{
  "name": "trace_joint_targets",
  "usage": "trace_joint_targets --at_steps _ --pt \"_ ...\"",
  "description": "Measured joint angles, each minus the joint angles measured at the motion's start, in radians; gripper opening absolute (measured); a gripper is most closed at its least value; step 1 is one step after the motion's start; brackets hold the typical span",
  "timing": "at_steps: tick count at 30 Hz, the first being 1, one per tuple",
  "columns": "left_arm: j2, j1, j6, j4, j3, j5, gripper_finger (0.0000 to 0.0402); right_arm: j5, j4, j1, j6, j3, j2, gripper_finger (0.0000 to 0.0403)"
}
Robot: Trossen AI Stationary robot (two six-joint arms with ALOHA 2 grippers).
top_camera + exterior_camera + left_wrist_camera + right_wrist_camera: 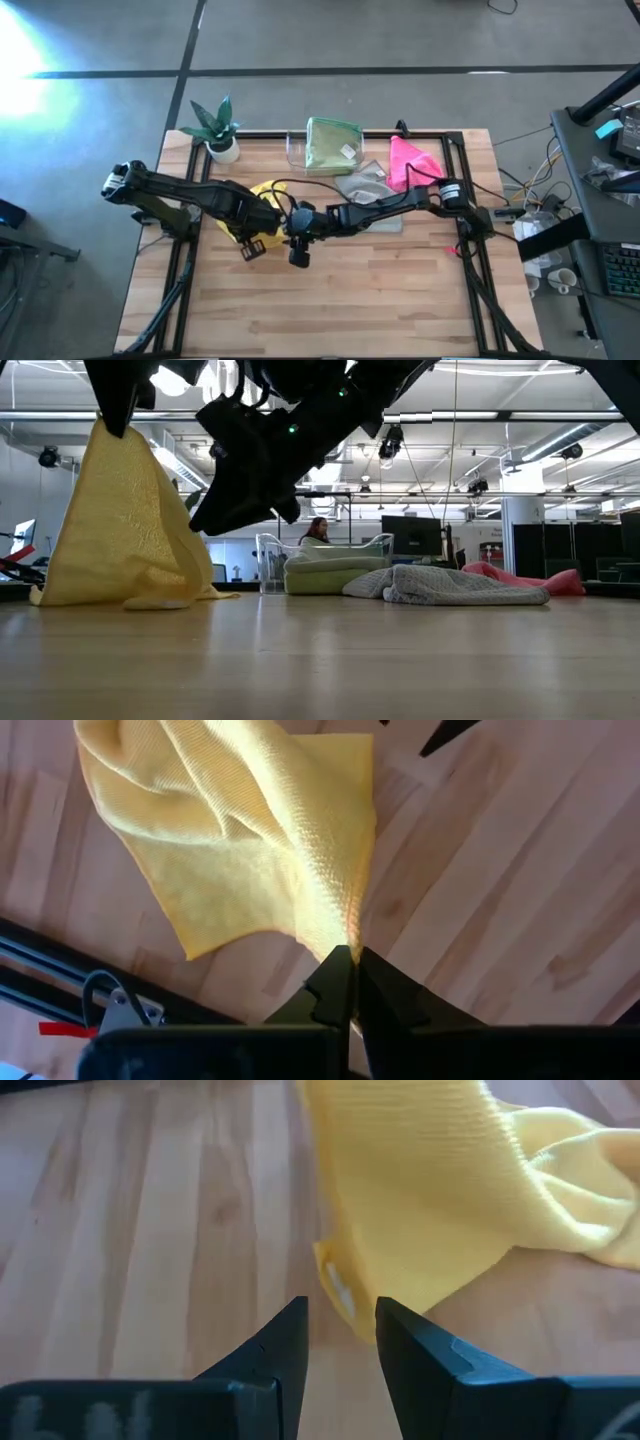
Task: Fold microfiber towels
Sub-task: Fold the yellow microfiber cloth
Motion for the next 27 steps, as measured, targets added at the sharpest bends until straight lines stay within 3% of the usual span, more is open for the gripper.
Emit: trace_joint_targets --at_steps 16,27 --pt "-0.047 0.006 0.049 -0.012 0.030 0.000 0.0000 0.110 0.134 0.001 0.115 0.001 0.102 0.0109" --pt "-0.047 0.017 0.081 -0.011 0.120 -0.044 0.0000 0.178 0.165 0.003 0.180 0.001 0.106 0.0109"
